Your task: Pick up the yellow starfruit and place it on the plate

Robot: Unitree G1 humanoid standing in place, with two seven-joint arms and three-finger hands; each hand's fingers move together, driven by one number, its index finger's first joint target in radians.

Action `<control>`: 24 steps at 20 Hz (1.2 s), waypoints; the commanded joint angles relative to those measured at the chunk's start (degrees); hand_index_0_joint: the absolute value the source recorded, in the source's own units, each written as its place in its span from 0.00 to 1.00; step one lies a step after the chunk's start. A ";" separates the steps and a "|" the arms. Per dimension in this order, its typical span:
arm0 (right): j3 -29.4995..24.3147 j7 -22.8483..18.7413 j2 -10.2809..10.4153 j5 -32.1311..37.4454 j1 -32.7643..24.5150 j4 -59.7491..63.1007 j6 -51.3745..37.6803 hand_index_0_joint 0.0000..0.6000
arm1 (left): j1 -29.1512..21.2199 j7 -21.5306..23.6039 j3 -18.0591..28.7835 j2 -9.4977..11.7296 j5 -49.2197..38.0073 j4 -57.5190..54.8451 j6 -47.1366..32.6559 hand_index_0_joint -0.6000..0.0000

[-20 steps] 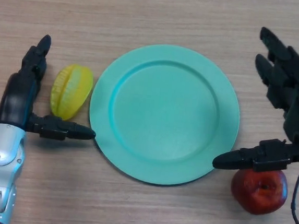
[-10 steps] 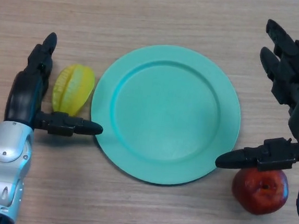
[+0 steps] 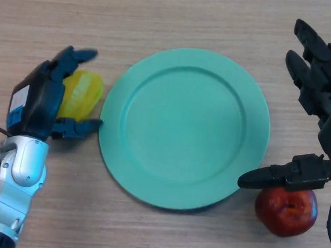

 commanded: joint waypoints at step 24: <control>-4.88 -0.03 -2.20 5.07 -1.20 -3.20 -5.38 0.00 | 7.25 -6.20 -12.19 -6.10 3.54 -30.36 9.47 0.00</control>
